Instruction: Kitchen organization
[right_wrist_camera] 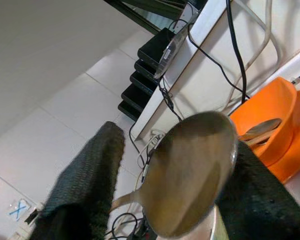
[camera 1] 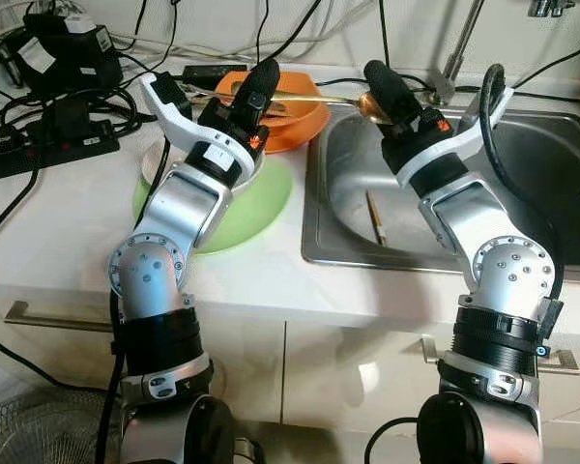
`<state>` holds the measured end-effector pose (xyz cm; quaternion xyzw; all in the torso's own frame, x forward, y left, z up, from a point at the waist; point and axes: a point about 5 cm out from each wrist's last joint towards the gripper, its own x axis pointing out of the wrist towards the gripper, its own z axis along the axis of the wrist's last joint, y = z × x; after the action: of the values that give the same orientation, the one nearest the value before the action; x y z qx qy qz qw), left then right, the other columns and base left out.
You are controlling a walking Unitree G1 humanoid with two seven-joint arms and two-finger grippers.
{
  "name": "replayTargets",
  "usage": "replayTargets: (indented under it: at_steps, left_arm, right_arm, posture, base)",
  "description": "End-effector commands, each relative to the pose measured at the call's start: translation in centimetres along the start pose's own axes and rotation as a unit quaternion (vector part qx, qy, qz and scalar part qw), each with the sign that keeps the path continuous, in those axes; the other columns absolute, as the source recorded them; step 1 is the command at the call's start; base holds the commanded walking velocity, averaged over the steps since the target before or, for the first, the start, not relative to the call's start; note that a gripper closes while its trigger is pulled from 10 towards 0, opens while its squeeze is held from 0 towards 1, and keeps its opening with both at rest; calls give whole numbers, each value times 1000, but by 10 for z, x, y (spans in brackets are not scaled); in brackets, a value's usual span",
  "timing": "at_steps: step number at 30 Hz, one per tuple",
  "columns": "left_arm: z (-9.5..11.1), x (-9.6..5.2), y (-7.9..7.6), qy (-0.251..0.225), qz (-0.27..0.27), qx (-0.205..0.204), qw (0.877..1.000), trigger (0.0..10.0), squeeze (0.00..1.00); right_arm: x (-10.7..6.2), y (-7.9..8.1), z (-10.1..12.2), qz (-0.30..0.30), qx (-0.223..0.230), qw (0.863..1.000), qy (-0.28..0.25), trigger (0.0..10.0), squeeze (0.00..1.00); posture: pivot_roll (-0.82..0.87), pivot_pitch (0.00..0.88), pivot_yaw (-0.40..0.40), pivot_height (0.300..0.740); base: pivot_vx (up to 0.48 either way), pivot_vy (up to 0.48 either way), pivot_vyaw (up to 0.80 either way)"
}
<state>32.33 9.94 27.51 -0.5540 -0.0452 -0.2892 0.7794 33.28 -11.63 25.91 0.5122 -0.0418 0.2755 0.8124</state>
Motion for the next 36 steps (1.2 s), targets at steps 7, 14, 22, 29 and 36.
replayTargets:
  at_steps: [7, 14, 22, 29, 36]
  left_arm:
    - [-15, 3, 7, -20, 5, -54, 998, 0, 0]
    - [-13, 2, 8, -27, 9, -51, 998, 0, 0]
    - [-15, 3, 9, -26, 11, -54, 998, 0, 0]
    - [-21, 4, 7, -11, 1, -66, 998, 0, 0]
    - [-26, -1, 11, 9, 7, -71, 997, 0, 0]
  right_arm:
    - [1, 6, 4, 5, -4, 1000, 0, 0, 0]
    - [0, 9, 2, 10, -5, 1000, 5, 10000, 0]
    - [-1, 7, -3, 8, 10, 1000, 10, 0, 0]
    - [-1, 8, -6, 10, 17, 1000, 15, 0, 0]
    - [-1, 9, 1, 7, 18, 1000, 3, 0, 0]
  posture:
    - [63, 62, -6, 740]
    - [64, 63, -1, 740]
    - [63, 65, -2, 740]
    - [62, 70, 1, 740]
    - [56, 70, 4, 740]
  base:
    - [0, 0, 0]
    - [0, 0, 0]
    - [0, 0, 0]
    - [0, 0, 0]
    - [0, 0, 0]
